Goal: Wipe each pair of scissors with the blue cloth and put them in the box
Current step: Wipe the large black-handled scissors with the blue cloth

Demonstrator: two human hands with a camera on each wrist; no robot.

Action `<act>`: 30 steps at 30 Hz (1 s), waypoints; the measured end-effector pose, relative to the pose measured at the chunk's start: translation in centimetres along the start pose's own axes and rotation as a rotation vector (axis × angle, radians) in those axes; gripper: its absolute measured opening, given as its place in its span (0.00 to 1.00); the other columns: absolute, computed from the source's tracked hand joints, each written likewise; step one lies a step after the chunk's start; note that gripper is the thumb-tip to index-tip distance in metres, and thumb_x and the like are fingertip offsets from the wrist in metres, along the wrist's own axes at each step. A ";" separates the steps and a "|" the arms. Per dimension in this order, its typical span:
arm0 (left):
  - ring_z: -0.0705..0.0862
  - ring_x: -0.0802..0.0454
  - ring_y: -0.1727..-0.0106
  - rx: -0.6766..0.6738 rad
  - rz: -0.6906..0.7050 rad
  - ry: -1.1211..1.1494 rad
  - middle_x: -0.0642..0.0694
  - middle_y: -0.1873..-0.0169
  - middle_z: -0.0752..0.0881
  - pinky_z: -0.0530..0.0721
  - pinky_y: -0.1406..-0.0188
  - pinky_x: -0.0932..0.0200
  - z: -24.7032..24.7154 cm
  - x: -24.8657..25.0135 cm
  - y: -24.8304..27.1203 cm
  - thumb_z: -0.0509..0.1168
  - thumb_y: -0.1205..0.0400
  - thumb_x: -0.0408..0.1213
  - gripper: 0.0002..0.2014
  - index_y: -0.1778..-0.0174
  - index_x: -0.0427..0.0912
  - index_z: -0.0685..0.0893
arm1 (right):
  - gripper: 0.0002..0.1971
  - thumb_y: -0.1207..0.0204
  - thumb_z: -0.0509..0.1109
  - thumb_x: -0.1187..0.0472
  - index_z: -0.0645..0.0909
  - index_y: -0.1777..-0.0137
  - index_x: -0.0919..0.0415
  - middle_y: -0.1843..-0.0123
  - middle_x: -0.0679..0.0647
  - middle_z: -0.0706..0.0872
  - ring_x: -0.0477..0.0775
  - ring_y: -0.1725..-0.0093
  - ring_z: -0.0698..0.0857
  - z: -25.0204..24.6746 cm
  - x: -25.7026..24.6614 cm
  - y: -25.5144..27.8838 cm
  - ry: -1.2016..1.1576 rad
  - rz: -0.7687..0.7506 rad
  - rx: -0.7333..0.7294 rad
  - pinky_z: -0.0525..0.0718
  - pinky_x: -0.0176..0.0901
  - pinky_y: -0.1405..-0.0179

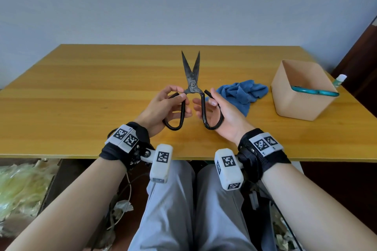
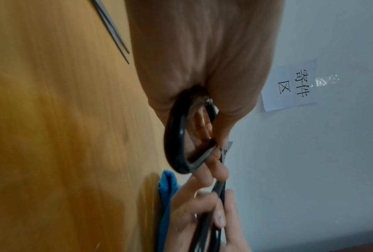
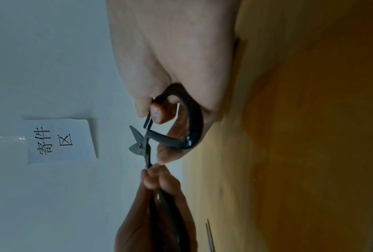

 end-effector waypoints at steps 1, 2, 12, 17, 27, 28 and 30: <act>0.85 0.44 0.66 0.014 -0.023 0.001 0.39 0.59 0.84 0.89 0.59 0.51 -0.4 0.0 0.0 0.62 0.12 0.28 0.05 0.41 0.38 0.77 | 0.24 0.14 0.63 0.47 0.66 0.71 0.57 0.43 0.64 0.89 0.56 0.52 0.90 -0.3 -0.2 0.1 0.018 -0.003 0.018 0.88 0.45 0.56; 0.84 0.45 0.66 0.025 -0.049 0.012 0.38 0.57 0.86 0.89 0.61 0.53 -0.9 0.0 0.1 0.63 0.12 0.28 0.05 0.41 0.36 0.79 | 0.24 0.15 0.64 0.47 0.66 0.71 0.57 0.44 0.64 0.89 0.55 0.54 0.90 -0.6 -0.4 0.1 0.045 -0.010 0.035 0.88 0.44 0.58; 0.80 0.54 0.71 0.042 -0.244 -0.076 0.38 0.50 0.92 0.82 0.73 0.67 -3.4 -0.7 0.8 0.68 0.16 0.29 0.14 0.35 0.30 0.83 | 0.17 0.16 0.67 0.56 0.72 0.66 0.60 0.47 0.64 0.88 0.52 0.66 0.82 -1.6 -1.4 0.7 0.263 0.080 0.041 0.82 0.38 0.71; 0.78 0.56 0.74 0.011 -0.309 -0.150 0.40 0.56 0.91 0.79 0.78 0.68 -3.8 -1.3 1.2 0.69 0.17 0.30 0.13 0.38 0.31 0.85 | 0.20 0.16 0.67 0.49 0.79 0.63 0.65 0.50 0.66 0.89 0.51 0.69 0.83 -2.2 -1.8 1.2 0.285 0.157 0.120 0.81 0.36 0.77; 0.76 0.59 0.78 0.091 -0.305 0.084 0.43 0.62 0.90 0.77 0.82 0.71 -5.1 -1.2 1.6 0.66 0.17 0.30 0.09 0.43 0.30 0.83 | 0.05 0.15 0.65 0.62 0.81 0.49 0.63 0.58 0.56 0.82 0.48 0.68 0.80 -8.3 -8.8 2.0 0.276 -0.167 0.619 0.83 0.37 0.76; 0.76 0.59 0.78 0.092 -0.303 0.089 0.43 0.62 0.90 0.76 0.82 0.71 -5.2 -1.1 1.6 0.66 0.17 0.30 0.10 0.42 0.30 0.83 | 0.03 0.16 0.64 0.64 0.79 0.49 0.61 0.58 0.54 0.78 0.48 0.67 0.78 -9.1 -9.5 2.2 0.304 -0.192 0.695 0.83 0.36 0.76; 0.76 0.59 0.78 0.098 -0.295 0.093 0.43 0.62 0.90 0.76 0.82 0.71 -5.2 -0.9 1.5 0.66 0.17 0.30 0.11 0.41 0.30 0.83 | 0.06 0.18 0.61 0.69 0.77 0.52 0.59 0.55 0.54 0.74 0.49 0.62 0.75 -9.9 -10.1 2.2 0.338 -0.201 0.764 0.88 0.40 0.71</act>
Point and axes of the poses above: each hand's wrist, its own y-axis away from the middle knuckle, its own z-axis out of the palm, x = y × z, the point moved 8 cm from there along -y, towards the middle knuckle
